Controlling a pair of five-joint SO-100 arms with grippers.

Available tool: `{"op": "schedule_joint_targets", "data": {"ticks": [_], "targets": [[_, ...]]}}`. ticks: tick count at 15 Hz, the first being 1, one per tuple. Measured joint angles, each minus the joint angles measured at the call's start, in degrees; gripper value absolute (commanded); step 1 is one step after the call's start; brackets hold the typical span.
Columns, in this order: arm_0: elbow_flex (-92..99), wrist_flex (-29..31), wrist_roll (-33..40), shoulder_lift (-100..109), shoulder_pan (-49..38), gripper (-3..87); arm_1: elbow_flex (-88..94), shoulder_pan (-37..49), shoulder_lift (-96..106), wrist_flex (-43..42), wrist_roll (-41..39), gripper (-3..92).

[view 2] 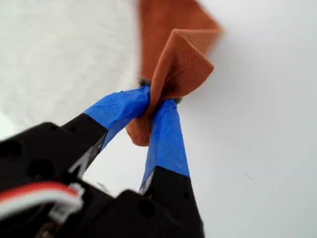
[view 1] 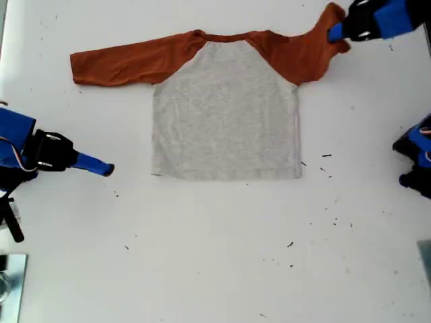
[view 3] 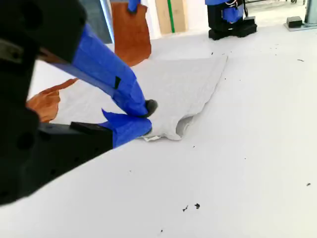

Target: Fold t shirt

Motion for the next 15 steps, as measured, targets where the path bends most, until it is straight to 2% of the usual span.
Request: {"op": "schedule_joint_targets", "data": {"ticks": [1, 2, 3, 5, 6, 7, 9, 11, 12, 13, 15], "targets": [[0.00, 0.00, 0.00, 0.00, 0.00, -0.3, -2.46, -8.79, -1.14, -1.67, 4.66, 6.2], [0.00, 0.00, 0.00, 0.00, -0.18, -0.3, -5.19, -17.23, -4.92, -4.92, 8.88, 18.4], [0.00, 0.00, 0.00, 0.00, -0.35, -0.3, -9.58, -24.52, -10.46, -7.47, 11.95, 21.8], [0.00, 0.00, 0.00, 0.00, -0.18, -0.2, -21.88, -34.63, -21.71, -10.37, 13.80, 21.8], [0.00, 0.00, 0.00, 0.00, -0.44, -0.2, -25.93, -35.86, -23.03, -10.02, 13.71, 21.8], [0.00, 0.00, 0.00, 0.00, -0.35, -0.2, -27.33, -34.80, -22.06, -8.44, 14.41, 21.8], [0.00, 0.00, 0.00, 0.00, -0.44, 0.2, -15.73, -29.97, -11.25, -7.56, 15.73, 21.7], [0.00, 0.00, 0.00, 0.00, -0.79, -0.2, 8.96, -19.78, 10.37, -7.03, 17.58, 4.9], [0.00, 0.00, 0.26, 0.00, -0.97, 3.2, 21.53, -17.23, 21.45, -4.66, 18.19, 3.8], [0.00, 0.00, 0.97, 0.00, -1.05, -0.2, 33.31, -16.79, 32.17, -1.76, 19.51, 3.6], [0.00, 0.00, 0.53, 0.00, -2.20, -0.3, 50.98, -18.46, 48.78, 2.90, 23.55, 3.5]]}}
